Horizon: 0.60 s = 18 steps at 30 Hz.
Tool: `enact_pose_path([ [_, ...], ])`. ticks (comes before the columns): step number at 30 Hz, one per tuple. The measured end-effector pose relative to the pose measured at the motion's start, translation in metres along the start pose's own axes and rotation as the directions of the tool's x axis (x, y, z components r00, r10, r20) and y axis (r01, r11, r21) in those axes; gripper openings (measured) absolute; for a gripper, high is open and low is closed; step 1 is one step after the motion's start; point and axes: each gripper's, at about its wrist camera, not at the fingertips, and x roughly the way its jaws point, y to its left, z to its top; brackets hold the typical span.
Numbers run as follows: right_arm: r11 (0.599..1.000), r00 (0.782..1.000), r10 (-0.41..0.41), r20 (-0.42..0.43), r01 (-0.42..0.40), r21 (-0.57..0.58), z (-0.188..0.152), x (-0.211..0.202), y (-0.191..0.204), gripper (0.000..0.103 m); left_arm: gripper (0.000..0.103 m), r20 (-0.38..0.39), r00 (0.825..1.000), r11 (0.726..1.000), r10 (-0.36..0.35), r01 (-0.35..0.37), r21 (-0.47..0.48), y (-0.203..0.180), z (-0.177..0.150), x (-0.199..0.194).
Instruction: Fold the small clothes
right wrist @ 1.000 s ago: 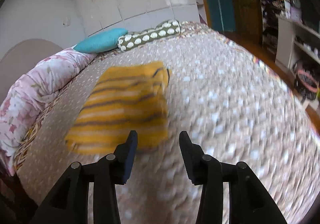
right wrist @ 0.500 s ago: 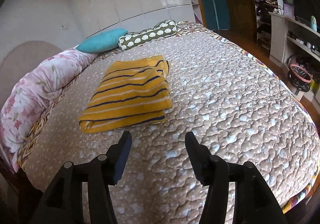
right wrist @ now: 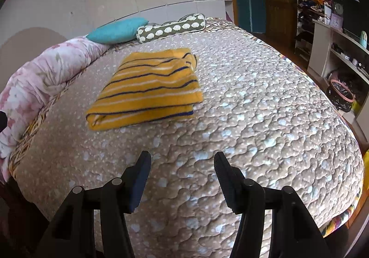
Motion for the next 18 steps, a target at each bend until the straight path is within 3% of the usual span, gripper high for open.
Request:
enact_pose_path([
  [10, 0.999, 1.000, -0.003, -0.011, 0.002, -0.040, -0.003, 0.001, 0.012, 0.065, 0.103, 0.046, 0.999, 0.998, -0.015, 0.018, -0.064, 0.011, -0.008, -0.005],
  [18, 0.998, 0.999, -0.030, -0.029, 0.029, -0.055, -0.009, 0.018, 0.014, 0.068, 0.103, -0.125, 0.992, 0.999, 0.009, -0.014, -0.043, 0.014, -0.031, 0.040],
])
